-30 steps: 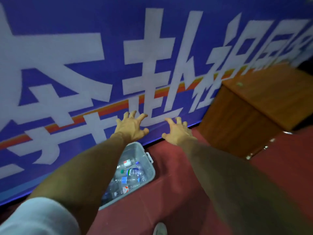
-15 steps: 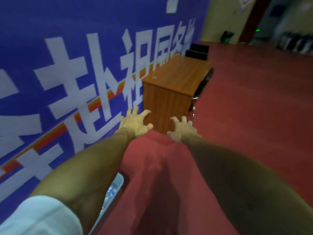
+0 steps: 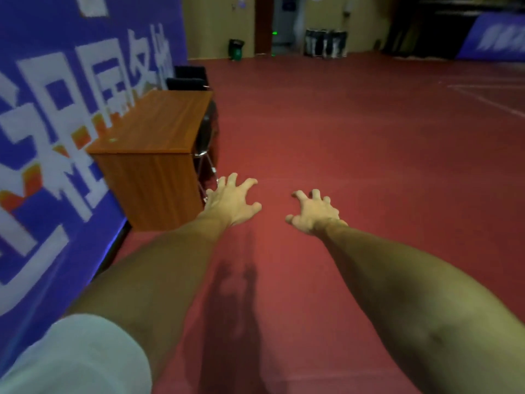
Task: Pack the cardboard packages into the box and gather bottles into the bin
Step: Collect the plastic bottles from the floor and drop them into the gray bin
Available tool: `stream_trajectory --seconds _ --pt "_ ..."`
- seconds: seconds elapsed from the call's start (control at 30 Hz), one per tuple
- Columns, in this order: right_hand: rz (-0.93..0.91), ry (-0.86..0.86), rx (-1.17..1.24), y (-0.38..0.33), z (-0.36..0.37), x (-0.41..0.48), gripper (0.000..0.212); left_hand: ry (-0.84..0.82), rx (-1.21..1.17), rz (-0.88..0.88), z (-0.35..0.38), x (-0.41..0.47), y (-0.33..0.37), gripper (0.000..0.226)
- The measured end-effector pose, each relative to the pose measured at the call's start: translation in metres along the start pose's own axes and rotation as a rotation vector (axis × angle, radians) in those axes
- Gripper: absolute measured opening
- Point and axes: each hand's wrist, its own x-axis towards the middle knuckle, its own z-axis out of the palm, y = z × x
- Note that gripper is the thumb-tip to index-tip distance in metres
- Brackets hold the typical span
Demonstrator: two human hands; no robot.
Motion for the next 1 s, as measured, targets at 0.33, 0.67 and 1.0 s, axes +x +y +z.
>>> stream_trajectory --seconds 0.33,0.67,1.0 --pt "0.267 0.065 -0.005 0.263 -0.053 -0.061 0.069 -0.075 -0.013 0.273 0.07 0.009 0.265 0.064" --pt "0.633 0.098 0.061 0.463 -0.077 -0.143 0.072 -0.201 0.005 0.634 0.123 0.019 0.496 0.063" --pt "0.995 0.107 0.091 0.614 -0.084 -0.178 0.077 -0.297 -0.005 0.994 0.201 0.037 0.69 0.063"
